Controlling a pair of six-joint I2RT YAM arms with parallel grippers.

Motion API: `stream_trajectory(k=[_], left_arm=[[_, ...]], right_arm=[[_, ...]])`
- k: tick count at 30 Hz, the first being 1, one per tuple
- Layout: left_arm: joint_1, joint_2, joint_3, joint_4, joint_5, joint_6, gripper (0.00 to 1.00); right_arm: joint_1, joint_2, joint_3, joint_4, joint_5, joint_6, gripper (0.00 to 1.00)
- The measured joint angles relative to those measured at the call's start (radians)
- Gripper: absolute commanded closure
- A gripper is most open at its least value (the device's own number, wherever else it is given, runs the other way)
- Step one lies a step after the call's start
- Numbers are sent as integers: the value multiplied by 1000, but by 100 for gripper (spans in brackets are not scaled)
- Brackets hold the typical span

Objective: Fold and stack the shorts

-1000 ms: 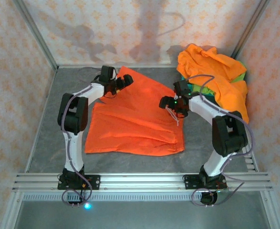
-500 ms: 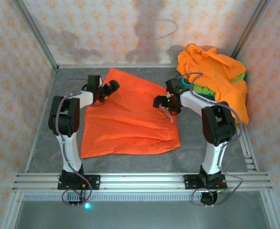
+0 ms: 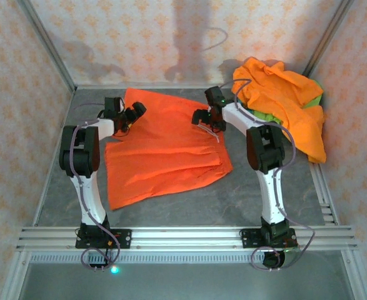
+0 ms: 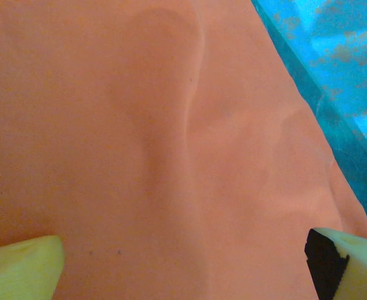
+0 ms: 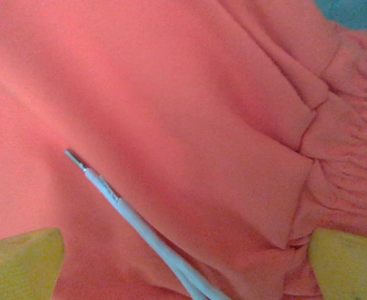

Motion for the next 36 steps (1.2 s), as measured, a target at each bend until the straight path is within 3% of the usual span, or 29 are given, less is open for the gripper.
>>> stream_trajectory(k=[5,8,14,20,27,36], left_arm=[[0,-11,26,-22,-1,3,0],[0,-103,0,-80,-23,16,0],[0,-541,-126,-232,-105,30,1],[-10,-878,-318,-481,-215,-8,7],[-155,-1114,-575,-829,-402,-156,11],[-280,-1252,-717,-1086,-478,-338,25]], right_arm=[[-21,40,63,-23,10,45,0],[-25,35,60,-19,10,66,0],[-25,-117,-84,30,9,94,0],[-24,-428,-280,142,6,109,0],[-23,-640,-513,241,10,113,0],[-42,-743,-731,245,10,113,1]])
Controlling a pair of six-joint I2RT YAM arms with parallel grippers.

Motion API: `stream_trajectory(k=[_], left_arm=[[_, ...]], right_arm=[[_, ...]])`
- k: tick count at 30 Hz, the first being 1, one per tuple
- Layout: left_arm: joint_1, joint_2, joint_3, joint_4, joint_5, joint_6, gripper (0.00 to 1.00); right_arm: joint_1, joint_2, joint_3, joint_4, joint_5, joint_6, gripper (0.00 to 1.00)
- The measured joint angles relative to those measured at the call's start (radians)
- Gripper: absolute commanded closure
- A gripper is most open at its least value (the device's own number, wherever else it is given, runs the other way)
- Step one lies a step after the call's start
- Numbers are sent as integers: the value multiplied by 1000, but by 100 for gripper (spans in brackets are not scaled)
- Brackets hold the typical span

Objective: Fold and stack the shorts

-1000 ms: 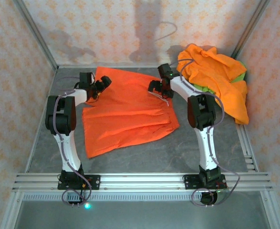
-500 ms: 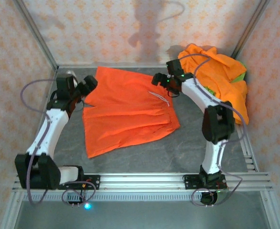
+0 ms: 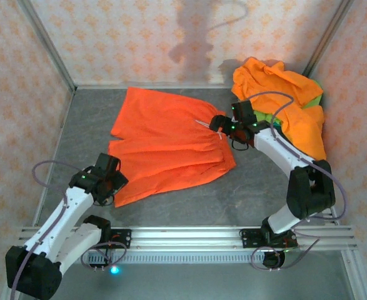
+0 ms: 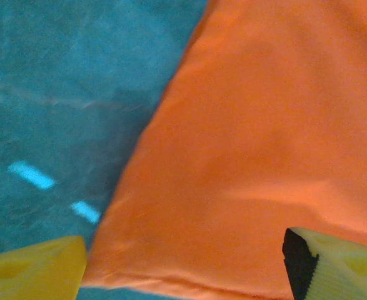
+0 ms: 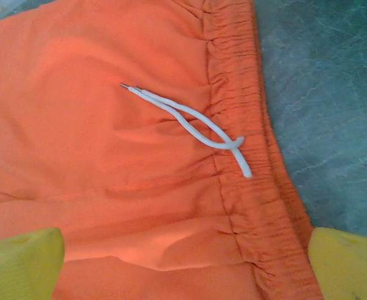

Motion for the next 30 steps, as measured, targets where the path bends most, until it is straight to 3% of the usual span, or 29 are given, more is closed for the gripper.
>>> stream_trajectory(k=[6,14,23,30], left_arm=[[-3,-64,-63,-53,2,-37,36],[-8,68,-113,10,52,-52,49],[-10,95,-140,104,87,-53,61],[-10,119,-140,127,88,-44,93]], right_arm=[[-18,-93,-68,5,5,0,0],[-18,-113,-97,8,9,0,0],[-18,-128,-126,8,11,6,0],[-18,-140,-147,2,11,8,0]])
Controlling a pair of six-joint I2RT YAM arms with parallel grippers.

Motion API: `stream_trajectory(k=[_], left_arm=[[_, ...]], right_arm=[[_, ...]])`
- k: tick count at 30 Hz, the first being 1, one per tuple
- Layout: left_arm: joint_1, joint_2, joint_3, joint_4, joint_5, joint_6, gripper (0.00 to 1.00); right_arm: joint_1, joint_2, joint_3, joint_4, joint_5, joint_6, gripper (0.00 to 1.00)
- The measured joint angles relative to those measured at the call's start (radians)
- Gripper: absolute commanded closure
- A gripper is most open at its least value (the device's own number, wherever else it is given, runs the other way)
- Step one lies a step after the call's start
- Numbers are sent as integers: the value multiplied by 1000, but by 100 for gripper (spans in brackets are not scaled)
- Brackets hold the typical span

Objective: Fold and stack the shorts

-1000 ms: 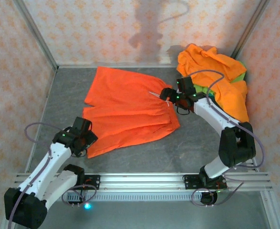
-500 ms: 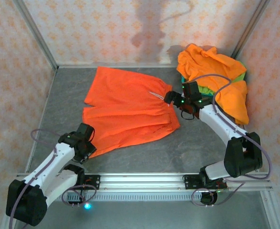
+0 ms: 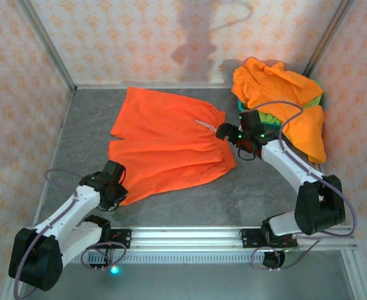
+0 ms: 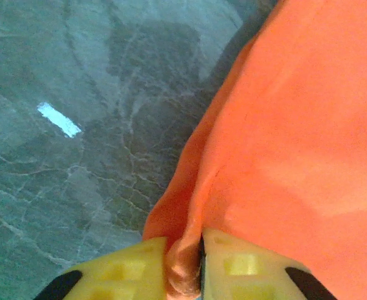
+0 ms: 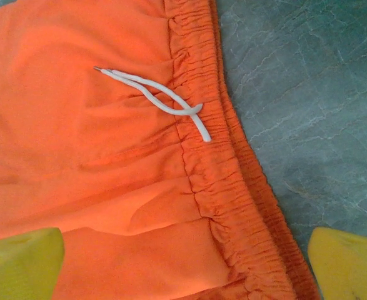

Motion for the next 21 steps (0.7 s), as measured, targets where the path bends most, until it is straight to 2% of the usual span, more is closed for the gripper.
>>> stream_trajectory(k=[3,6,15,21], left_arm=[[0,-1,27,-6,-9,19,100],[0,-7,84,-19,-27,40,100],[0,-22,220,-41,-95,117,100],[0,-17,222,-41,-105,146,100]], right_arm=[[0,-21,-14,-13,-1,7,1],[0,-35,-28,-41,-5,16,5],[0,-37,-127,-172,-7,19,29],[0,-32,-145,-197,-13,-26,39]])
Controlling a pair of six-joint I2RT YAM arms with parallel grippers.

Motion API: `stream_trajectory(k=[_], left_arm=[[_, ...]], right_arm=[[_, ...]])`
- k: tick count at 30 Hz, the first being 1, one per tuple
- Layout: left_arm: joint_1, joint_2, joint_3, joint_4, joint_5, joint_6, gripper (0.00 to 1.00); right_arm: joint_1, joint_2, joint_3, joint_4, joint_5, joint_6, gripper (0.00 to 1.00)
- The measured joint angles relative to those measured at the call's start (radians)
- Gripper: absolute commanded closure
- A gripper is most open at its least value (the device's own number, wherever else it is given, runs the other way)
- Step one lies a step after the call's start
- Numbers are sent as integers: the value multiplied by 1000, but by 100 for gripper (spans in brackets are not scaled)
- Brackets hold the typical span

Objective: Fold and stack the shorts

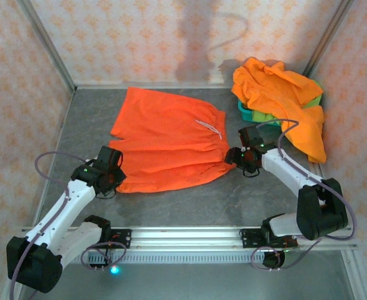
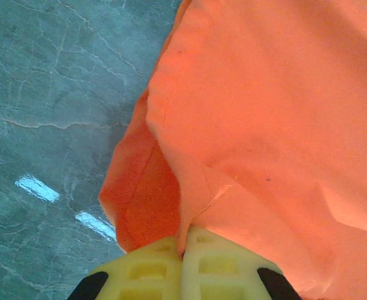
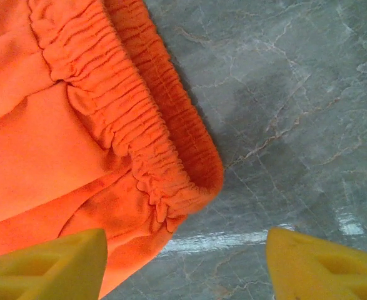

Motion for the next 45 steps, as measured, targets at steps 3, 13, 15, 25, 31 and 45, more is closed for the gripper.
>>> stream_trajectory(k=[3,13,15,25,31,45], left_arm=[[0,9,0,0,0,5,100],[0,23,1,9,-4,5,100],[0,29,1,13,-4,5,100],[0,42,1,39,-4,6,100],[0,65,1,55,-4,14,100],[0,99,1,82,-4,31,100]], right_arm=[[1,32,14,0,0,-25,42],[12,137,47,27,-14,-90,51],[19,147,54,39,-15,-98,52],[26,221,72,50,-7,-144,56],[26,227,93,40,30,-179,47],[53,289,126,33,35,-215,74]])
